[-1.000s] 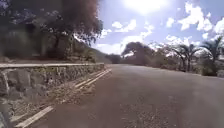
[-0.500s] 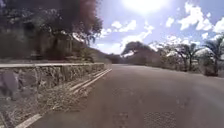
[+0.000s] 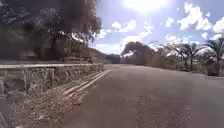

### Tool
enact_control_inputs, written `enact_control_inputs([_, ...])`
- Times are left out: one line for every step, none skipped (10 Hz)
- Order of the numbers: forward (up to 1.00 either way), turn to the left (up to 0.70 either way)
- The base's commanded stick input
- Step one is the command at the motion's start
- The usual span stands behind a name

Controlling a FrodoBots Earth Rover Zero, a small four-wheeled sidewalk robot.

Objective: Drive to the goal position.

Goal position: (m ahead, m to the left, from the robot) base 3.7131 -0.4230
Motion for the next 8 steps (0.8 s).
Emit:
enact_control_inputs([0.5,0.0])
enact_control_inputs([0.5,0.0])
enact_control_inputs([0.5,0.0])
enact_control_inputs([0.5,0.0])
enact_control_inputs([0.5,0.0])
enact_control_inputs([0.5,0.0])
enact_control_inputs([0.5,0.0])
enact_control_inputs([0.5,0.0])
